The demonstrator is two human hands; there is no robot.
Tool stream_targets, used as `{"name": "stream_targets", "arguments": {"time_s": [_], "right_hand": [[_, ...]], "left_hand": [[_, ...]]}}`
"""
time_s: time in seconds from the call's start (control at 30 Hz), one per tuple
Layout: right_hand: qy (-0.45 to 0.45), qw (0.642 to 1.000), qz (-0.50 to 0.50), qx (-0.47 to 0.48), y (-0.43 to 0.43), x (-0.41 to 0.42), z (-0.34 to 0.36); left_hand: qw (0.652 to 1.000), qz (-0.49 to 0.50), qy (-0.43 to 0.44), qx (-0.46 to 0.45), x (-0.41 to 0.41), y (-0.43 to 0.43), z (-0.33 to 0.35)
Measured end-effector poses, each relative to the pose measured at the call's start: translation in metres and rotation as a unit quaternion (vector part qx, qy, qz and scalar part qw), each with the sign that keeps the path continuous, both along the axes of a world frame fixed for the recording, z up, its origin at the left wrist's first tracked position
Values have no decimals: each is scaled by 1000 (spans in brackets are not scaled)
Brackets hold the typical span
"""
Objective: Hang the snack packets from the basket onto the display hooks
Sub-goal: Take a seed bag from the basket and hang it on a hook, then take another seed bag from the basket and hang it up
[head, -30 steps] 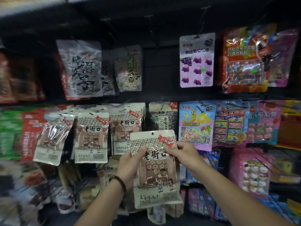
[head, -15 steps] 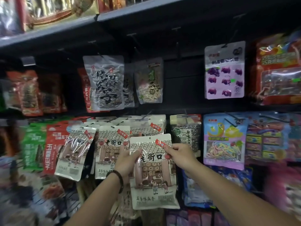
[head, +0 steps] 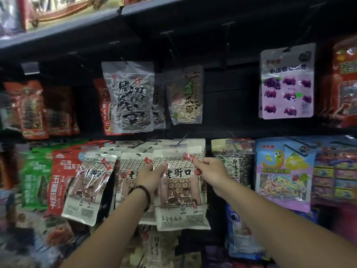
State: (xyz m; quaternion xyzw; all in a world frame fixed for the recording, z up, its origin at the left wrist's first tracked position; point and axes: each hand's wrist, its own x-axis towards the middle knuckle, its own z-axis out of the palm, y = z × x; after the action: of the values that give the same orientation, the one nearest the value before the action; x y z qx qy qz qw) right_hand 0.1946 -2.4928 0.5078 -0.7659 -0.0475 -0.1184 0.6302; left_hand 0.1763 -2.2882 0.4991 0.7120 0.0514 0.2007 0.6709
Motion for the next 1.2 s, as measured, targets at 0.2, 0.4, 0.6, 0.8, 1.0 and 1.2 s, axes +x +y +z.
{"name": "stream_targets", "arguments": {"time_s": [0.2,0.4,0.6,0.8,1.0,1.2], "right_hand": [[4,1000,-11,0,3,7,5],[14,1000,-20,16,5,8,-2],[15,996,-59,-58,6,20,-7],[-11,980,-17,-197,-5,18,-10],[-42,965,-38,-257,-23,-16,-31],[-31,965,-5,-261,-86,-90,-95]], "left_hand": [[1000,6,-7,18,14,1,3],[998,29,13,59,14,-7,0],[989,111,32,96,18,-20,0],[931,198,-11,308,1,-48,-32],[894,144,-79,418,-40,-80,-82],[884,-36,-105,455,-99,-122,-150]]}}
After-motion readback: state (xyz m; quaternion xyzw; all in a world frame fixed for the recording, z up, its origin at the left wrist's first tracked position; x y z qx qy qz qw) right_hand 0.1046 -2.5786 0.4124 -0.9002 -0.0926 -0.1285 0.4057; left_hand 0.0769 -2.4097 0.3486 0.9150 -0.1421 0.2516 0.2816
